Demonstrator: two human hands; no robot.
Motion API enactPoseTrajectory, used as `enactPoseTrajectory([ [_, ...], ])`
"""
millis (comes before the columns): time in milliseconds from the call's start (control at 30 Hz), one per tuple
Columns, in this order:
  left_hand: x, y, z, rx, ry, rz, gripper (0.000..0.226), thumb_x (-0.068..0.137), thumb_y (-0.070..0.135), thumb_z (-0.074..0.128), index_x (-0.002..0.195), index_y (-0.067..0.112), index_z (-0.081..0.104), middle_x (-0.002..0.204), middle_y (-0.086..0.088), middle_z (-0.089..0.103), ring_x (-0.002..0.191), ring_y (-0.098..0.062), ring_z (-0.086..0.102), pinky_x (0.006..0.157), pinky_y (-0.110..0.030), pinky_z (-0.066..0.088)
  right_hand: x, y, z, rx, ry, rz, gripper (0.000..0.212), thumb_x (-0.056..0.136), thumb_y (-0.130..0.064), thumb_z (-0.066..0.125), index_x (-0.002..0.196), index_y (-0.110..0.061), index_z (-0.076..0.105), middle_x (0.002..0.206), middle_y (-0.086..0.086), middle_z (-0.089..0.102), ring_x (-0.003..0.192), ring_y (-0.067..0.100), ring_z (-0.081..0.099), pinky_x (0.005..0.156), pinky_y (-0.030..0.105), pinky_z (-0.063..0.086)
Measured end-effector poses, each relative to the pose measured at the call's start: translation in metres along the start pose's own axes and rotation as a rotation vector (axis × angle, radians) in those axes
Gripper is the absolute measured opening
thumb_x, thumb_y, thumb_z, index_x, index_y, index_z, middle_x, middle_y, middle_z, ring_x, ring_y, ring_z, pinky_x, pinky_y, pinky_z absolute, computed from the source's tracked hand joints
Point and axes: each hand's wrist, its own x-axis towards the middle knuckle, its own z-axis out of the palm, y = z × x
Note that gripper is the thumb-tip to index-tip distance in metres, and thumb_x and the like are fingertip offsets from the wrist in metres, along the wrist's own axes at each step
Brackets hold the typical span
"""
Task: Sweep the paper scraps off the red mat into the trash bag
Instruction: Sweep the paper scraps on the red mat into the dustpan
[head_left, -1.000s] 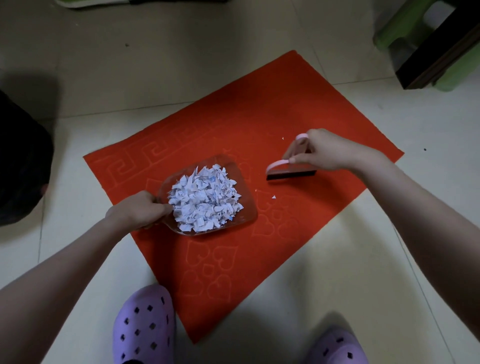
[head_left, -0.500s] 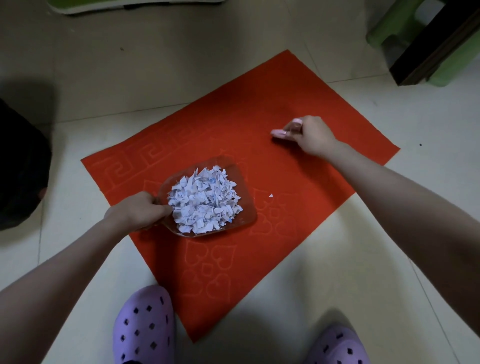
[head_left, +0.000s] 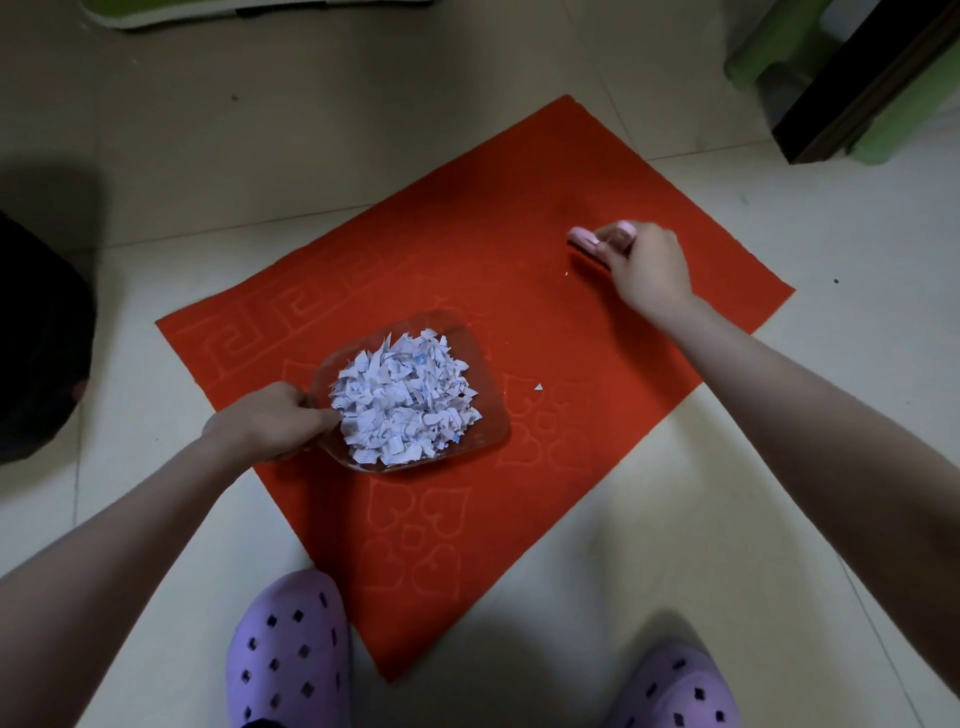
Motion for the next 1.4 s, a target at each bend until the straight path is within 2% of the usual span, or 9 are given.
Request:
enactPoseTrajectory([
  [233, -0.002, -0.004, -0.001, 0.021, 0.011, -0.004, 0.039, 0.082, 0.036, 0.060, 0.052, 0.012, 0.058, 0.039, 0.001, 0.052, 0.035, -0.015, 0.045, 0.051, -0.024, 0.035, -0.017, -0.009, -0.027, -0.012, -0.551, -0.131, 0.016, 0.090, -0.021, 0.063, 0.103, -0.018, 0.072, 0.100, -0.001, 0.071, 0.095, 0.013, 0.064, 0.083, 0.029, 0.049],
  [367, -0.001, -0.002, 0.002, 0.016, 0.013, -0.007, 0.039, 0.084, 0.033, 0.061, 0.052, 0.011, 0.058, 0.037, 0.001, 0.051, 0.034, -0.015, 0.044, 0.048, -0.023, 0.034, -0.023, 0.000, -0.036, 0.006, -0.329, -0.170, 0.017, 0.091, -0.018, 0.061, 0.103, -0.020, 0.072, 0.096, -0.004, 0.068, 0.091, 0.010, 0.059, 0.071, 0.021, 0.043],
  [533, -0.001, 0.000, 0.002, -0.005, 0.007, -0.004, 0.040, 0.085, 0.029, 0.061, 0.050, 0.011, 0.055, 0.037, 0.001, 0.050, 0.033, -0.014, 0.042, 0.045, -0.022, 0.032, -0.002, 0.008, -0.013, -0.016, -0.081, -0.041, 0.021, 0.090, -0.021, 0.058, 0.106, -0.019, 0.072, 0.107, 0.008, 0.071, 0.103, 0.026, 0.063, 0.083, 0.033, 0.046],
  [667, -0.002, -0.003, -0.002, 0.044, 0.028, -0.010, 0.039, 0.082, 0.038, 0.061, 0.052, 0.013, 0.057, 0.040, 0.001, 0.052, 0.037, -0.017, 0.046, 0.050, -0.023, 0.035, -0.032, -0.003, 0.010, -0.019, -0.209, -0.085, 0.026, 0.091, -0.036, 0.060, 0.102, -0.016, 0.072, 0.099, 0.008, 0.073, 0.095, 0.025, 0.066, 0.079, 0.033, 0.048],
  [800, -0.003, -0.008, -0.003, 0.047, 0.030, -0.008, 0.041, 0.077, 0.044, 0.061, 0.051, 0.012, 0.057, 0.040, 0.001, 0.052, 0.040, -0.019, 0.047, 0.053, -0.024, 0.036, -0.065, -0.008, 0.005, 0.161, -0.385, -0.122, 0.015, 0.091, -0.018, 0.061, 0.099, -0.022, 0.072, 0.100, -0.007, 0.070, 0.098, 0.014, 0.064, 0.085, 0.029, 0.048],
  [1033, -0.004, -0.007, -0.001, 0.070, 0.043, -0.003, 0.038, 0.083, 0.038, 0.060, 0.054, 0.012, 0.060, 0.040, 0.001, 0.053, 0.035, -0.015, 0.045, 0.047, -0.022, 0.033, -0.043, 0.008, 0.000, 0.102, -0.046, 0.000, 0.021, 0.092, -0.019, 0.056, 0.105, -0.018, 0.072, 0.102, 0.006, 0.072, 0.094, 0.022, 0.065, 0.075, 0.027, 0.043],
  [1167, -0.005, -0.009, -0.004, 0.070, 0.039, -0.006, 0.039, 0.081, 0.037, 0.059, 0.051, 0.013, 0.056, 0.040, 0.001, 0.052, 0.035, -0.016, 0.044, 0.049, -0.022, 0.034, -0.052, -0.008, 0.016, 0.084, -0.170, -0.051, 0.027, 0.091, -0.035, 0.057, 0.102, -0.016, 0.073, 0.097, 0.006, 0.073, 0.090, 0.022, 0.066, 0.074, 0.030, 0.046],
  [1267, -0.004, -0.014, -0.003, 0.052, 0.028, -0.006, 0.040, 0.080, 0.037, 0.060, 0.048, 0.014, 0.053, 0.040, 0.000, 0.050, 0.035, -0.016, 0.042, 0.049, -0.022, 0.033, -0.072, -0.019, 0.018, 0.048, -0.325, -0.153, 0.020, 0.091, -0.024, 0.059, 0.104, -0.017, 0.073, 0.094, 0.001, 0.072, 0.073, 0.006, 0.063, 0.061, 0.015, 0.037],
  [1400, -0.004, -0.016, 0.000, 0.039, 0.029, -0.004, 0.041, 0.076, 0.044, 0.061, 0.050, 0.012, 0.056, 0.041, 0.000, 0.052, 0.037, -0.018, 0.044, 0.050, -0.023, 0.035, -0.089, -0.013, -0.002, 0.151, -0.209, -0.121, 0.018, 0.091, -0.019, 0.059, 0.101, -0.024, 0.073, 0.091, -0.002, 0.073, 0.074, 0.007, 0.065, 0.065, 0.020, 0.046],
])
